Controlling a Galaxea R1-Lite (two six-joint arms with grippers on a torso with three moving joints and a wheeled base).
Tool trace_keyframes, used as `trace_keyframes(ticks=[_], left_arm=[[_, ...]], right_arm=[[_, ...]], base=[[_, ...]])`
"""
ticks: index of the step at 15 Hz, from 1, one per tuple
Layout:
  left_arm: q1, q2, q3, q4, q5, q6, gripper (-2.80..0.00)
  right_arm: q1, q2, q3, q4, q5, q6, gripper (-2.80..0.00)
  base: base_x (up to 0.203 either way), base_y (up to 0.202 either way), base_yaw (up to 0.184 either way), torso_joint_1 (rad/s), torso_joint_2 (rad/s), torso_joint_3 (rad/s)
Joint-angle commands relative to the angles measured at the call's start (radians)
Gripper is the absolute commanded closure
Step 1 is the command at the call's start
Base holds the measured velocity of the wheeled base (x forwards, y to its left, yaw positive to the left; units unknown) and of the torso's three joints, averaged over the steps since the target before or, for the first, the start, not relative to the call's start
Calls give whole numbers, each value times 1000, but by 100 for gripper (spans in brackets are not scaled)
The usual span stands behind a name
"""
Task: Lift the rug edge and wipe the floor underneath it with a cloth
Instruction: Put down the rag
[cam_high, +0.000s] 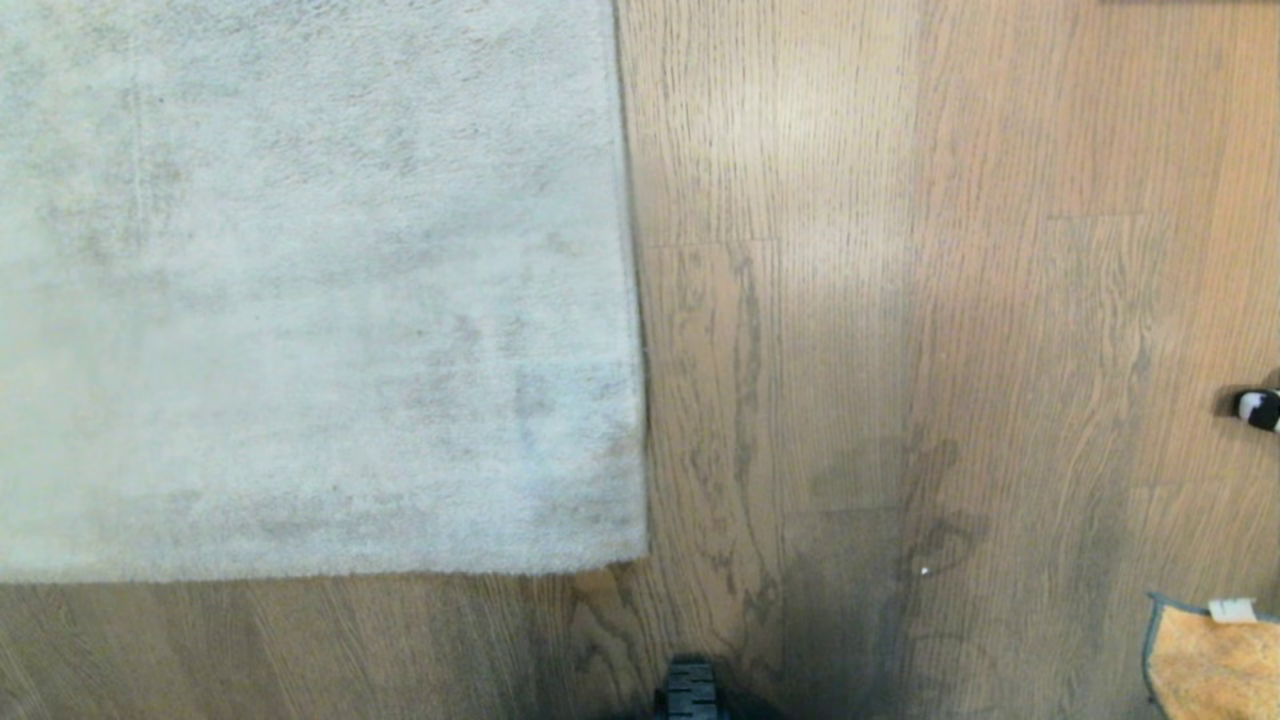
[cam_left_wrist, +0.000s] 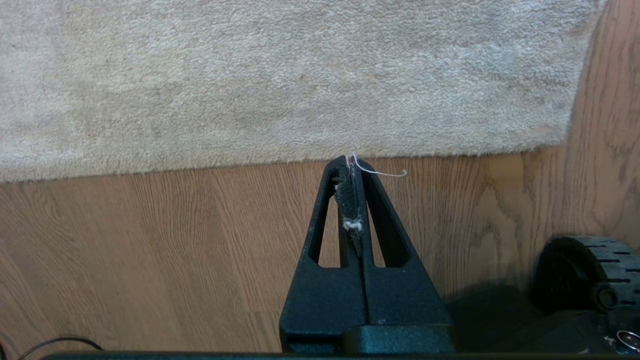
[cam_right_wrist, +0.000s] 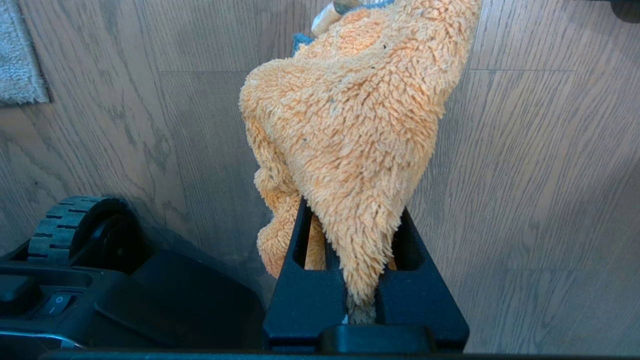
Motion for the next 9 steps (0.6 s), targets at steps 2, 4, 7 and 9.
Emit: trace_keyframes(ticks=[2,4,7,9], left_arm=[[0,0,0,1,3,3,0],[0,0,0,3,0,4,0],[0,0,0,3,0,3,0],[0,0,0,3,0,3,0]], right_arm=[[0,1,0,0,1,-2,0],[0,1,0,0,1,0,0],[0,1,0,0,1,0,0],[0,1,0,0,1,0,0]], base=[[0,0,0,0,0,0],[0,0,0,0,0,0],[0,0,0,0,0,0],[0,0,0,0,0,0]])
